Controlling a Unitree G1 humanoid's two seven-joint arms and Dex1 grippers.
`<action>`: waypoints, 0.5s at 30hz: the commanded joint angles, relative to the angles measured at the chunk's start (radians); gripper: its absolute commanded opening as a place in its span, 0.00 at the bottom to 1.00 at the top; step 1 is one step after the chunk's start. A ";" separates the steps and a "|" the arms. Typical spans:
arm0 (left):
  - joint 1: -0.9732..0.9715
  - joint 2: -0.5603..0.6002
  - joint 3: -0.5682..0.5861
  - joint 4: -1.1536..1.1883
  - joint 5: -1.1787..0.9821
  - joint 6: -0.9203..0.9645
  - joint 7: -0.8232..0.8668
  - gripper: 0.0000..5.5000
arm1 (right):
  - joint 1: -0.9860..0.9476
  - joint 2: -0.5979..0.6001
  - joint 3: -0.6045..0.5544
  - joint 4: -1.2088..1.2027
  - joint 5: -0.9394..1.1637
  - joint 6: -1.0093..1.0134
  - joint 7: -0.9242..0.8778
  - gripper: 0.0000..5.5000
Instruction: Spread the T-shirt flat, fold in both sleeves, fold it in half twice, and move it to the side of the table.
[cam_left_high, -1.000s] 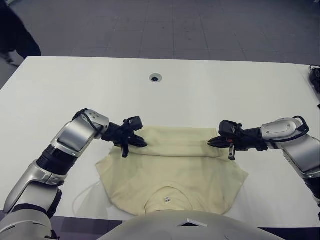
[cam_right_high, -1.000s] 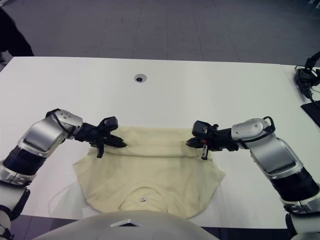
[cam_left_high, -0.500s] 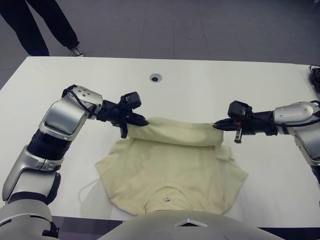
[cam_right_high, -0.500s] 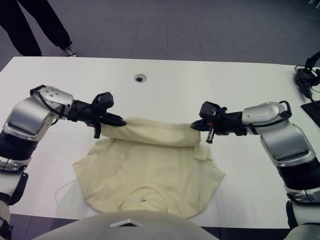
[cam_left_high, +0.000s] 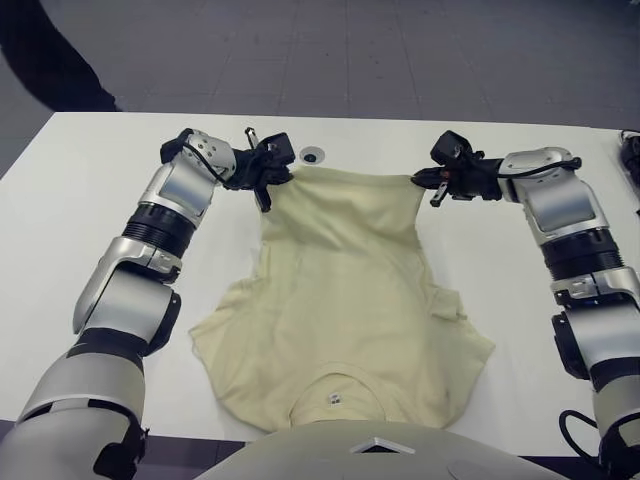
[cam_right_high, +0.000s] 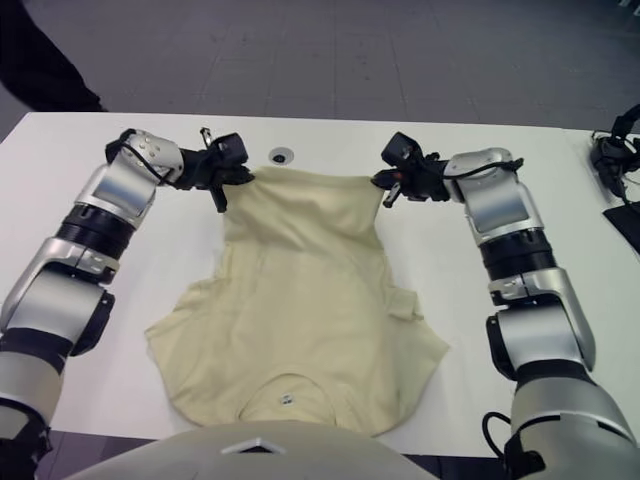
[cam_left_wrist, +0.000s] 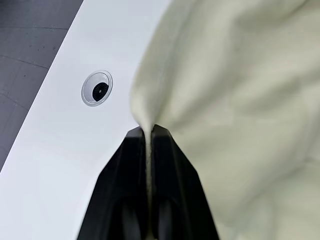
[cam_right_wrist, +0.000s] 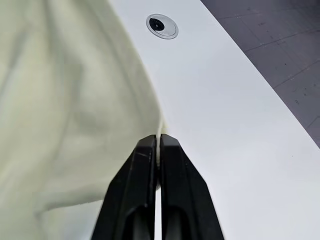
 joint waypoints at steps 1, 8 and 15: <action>-0.077 -0.078 -0.027 0.226 0.118 -0.141 0.183 0.06 | -0.091 0.087 0.010 0.236 -0.094 -0.150 -0.148 0.05; -0.100 -0.020 0.111 0.263 0.099 -0.284 0.341 0.25 | -0.013 0.102 -0.060 0.128 -0.126 -0.315 -0.328 0.23; 0.370 0.273 0.179 -0.455 0.122 -0.120 0.181 0.49 | 0.404 -0.040 -0.081 -0.554 -0.082 -0.166 -0.177 0.46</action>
